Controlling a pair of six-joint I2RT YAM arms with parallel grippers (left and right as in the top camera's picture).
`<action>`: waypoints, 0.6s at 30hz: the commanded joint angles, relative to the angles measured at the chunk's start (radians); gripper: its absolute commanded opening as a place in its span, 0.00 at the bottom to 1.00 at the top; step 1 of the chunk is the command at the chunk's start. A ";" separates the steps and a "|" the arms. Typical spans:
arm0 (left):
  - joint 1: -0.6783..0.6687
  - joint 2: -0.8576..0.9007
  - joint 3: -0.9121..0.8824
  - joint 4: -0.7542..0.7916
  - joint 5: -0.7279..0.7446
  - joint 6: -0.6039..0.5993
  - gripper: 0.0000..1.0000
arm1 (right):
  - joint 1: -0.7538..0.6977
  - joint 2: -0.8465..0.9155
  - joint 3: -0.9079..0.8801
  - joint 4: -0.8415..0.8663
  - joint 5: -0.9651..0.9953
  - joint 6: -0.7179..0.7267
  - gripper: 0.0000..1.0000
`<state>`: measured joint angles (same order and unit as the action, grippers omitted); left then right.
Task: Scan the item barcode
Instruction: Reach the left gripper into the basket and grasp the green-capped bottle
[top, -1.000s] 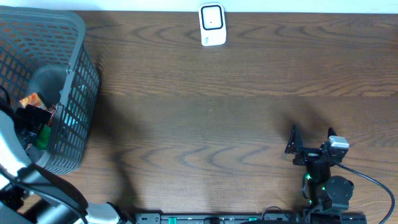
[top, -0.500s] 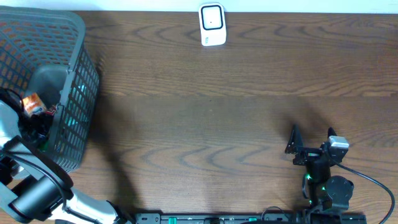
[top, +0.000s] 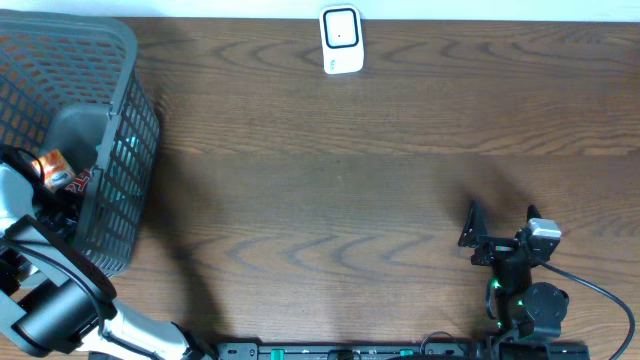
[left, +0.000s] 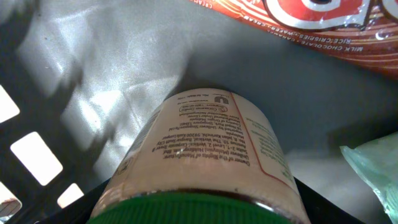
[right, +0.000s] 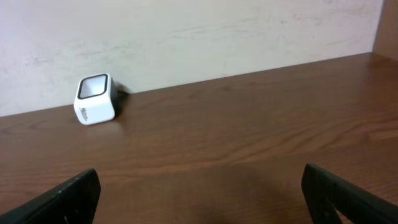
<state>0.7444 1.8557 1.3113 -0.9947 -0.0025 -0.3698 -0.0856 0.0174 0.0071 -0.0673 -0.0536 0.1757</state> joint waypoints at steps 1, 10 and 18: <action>0.002 0.004 -0.002 -0.005 -0.006 -0.006 0.71 | 0.007 -0.004 -0.002 -0.004 0.003 0.010 0.99; 0.002 -0.089 0.173 -0.097 0.080 -0.006 0.71 | 0.007 -0.004 -0.002 -0.004 0.003 0.010 0.99; -0.002 -0.291 0.438 -0.153 0.270 -0.011 0.71 | 0.007 -0.004 -0.002 -0.004 0.003 0.010 0.99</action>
<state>0.7444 1.6680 1.6646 -1.1362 0.1535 -0.3706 -0.0856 0.0174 0.0071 -0.0673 -0.0536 0.1757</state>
